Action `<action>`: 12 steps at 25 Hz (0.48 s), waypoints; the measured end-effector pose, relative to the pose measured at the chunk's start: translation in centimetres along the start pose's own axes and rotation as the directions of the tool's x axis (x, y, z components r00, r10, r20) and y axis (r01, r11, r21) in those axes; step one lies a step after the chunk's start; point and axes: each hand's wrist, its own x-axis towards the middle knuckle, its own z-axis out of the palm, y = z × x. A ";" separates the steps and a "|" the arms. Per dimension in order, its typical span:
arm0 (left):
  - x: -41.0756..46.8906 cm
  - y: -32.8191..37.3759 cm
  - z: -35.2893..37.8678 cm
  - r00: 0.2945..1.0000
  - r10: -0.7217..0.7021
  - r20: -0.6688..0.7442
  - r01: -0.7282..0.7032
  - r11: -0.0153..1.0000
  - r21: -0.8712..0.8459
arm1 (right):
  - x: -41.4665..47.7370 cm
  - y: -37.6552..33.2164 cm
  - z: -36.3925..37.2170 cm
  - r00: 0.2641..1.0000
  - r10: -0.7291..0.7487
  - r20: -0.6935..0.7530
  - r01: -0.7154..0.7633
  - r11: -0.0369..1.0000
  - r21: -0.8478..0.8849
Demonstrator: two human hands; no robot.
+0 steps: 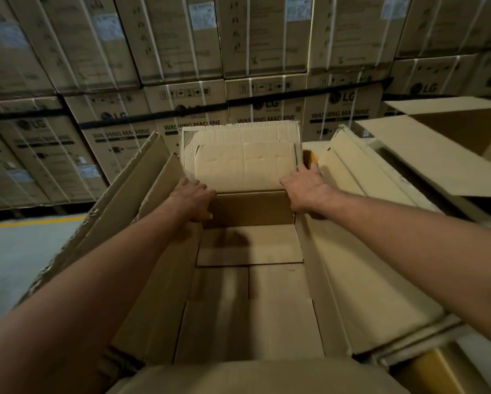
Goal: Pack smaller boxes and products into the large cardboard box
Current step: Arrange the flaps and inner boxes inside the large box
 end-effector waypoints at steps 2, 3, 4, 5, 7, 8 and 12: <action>-2.0 0.9 -1.9 0.999 0.033 -0.035 -0.034 0.999 -0.016 | -1.8 0.6 -1.4 1.000 -0.027 -0.002 0.027 1.000 0.001; -3.0 1.4 -2.6 0.998 0.037 -0.048 -0.038 0.999 -0.029 | -2.9 0.8 -2.1 0.999 -0.051 -0.002 0.051 0.999 -0.015; -4.2 1.9 -3.4 0.998 0.037 -0.046 -0.038 0.999 -0.033 | -3.7 0.9 -2.6 0.997 -0.080 0.010 0.080 0.997 -0.017; -5.4 2.3 -3.9 0.999 0.033 -0.029 -0.033 0.999 -0.022 | -4.9 1.0 -2.9 0.994 -0.099 0.043 0.100 0.995 -0.001; -8.3 2.7 -4.7 1.000 -0.011 0.026 0.009 0.996 0.083 | -7.4 1.0 -3.0 0.984 -0.082 0.158 0.080 0.997 0.019; -9.7 2.5 -4.7 0.997 -0.051 0.049 0.042 0.984 0.174 | -8.8 1.1 -2.7 0.974 -0.054 0.218 0.058 0.998 -0.011; -15.7 -1.4 -1.2 0.967 -0.250 0.048 0.223 0.923 0.314 | -14.0 2.4 -0.8 0.965 -0.038 0.259 0.089 0.978 -0.187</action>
